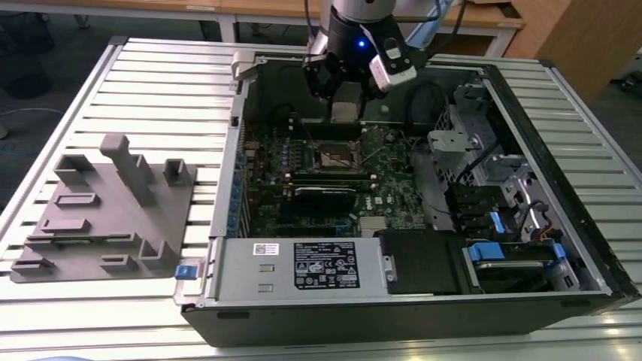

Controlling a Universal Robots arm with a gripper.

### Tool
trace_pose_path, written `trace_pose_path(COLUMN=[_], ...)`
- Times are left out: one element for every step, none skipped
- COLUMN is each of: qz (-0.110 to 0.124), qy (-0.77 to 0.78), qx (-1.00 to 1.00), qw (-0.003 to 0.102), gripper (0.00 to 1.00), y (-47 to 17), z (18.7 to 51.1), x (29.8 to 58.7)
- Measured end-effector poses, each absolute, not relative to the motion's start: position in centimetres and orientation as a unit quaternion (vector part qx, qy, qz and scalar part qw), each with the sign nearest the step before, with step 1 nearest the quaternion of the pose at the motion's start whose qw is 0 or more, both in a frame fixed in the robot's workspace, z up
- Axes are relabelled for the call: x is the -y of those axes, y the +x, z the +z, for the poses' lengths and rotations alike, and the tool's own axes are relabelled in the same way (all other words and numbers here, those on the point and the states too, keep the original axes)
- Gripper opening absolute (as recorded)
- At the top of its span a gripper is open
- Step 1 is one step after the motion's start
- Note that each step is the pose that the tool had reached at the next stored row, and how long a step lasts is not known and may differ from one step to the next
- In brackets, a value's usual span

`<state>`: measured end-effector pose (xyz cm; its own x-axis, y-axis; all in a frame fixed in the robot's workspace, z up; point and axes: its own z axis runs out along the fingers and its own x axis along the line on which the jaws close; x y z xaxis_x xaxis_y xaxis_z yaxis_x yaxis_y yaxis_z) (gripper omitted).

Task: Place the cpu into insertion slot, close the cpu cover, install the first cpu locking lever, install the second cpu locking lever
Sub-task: 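Place the cpu into insertion slot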

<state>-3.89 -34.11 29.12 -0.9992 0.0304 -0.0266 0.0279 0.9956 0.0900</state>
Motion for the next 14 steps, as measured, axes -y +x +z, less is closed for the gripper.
trace_pose_path(qz=[0.045,0.045,0.045,0.044,0.044,0.043,0.042,0.042,0.042,0.042,0.042,0.042,0.042,0.042], qy=[0.015,0.015,0.015,0.015,0.015,0.015,0.015,0.015,0.015,0.015,0.015,0.015,0.015,0.015], qx=[-0.999,-0.999,-0.999,-0.999,-0.999,-0.999,-0.999,-0.999,-0.999,-0.999,-0.999,-0.999,-0.999,-0.999], qw=[0.014,0.014,0.014,0.014,0.014,0.014,0.014,0.014,0.014,0.014,0.014,0.014,0.014,0.014], gripper=[0.54,0.54,0.54,0.54,0.54,0.54,0.54,0.54,0.54,0.54,0.54,0.54,0.54,0.54], y=[-3.9,-3.9,-3.9,-3.9,-3.9,-3.9,-3.9,-3.9,-3.9,-3.9,-3.9,-3.9,-3.9,-3.9], z=[28.9,28.7,28.6,28.4,28.2,28.1,27.9,27.8,27.6,27.4,27.2,27.0,26.9,26.7], x=[34.1,34.1,34.1,34.1,34.1,34.1,34.1,34.1,34.1,34.1,34.1,34.1,34.1,34.1])
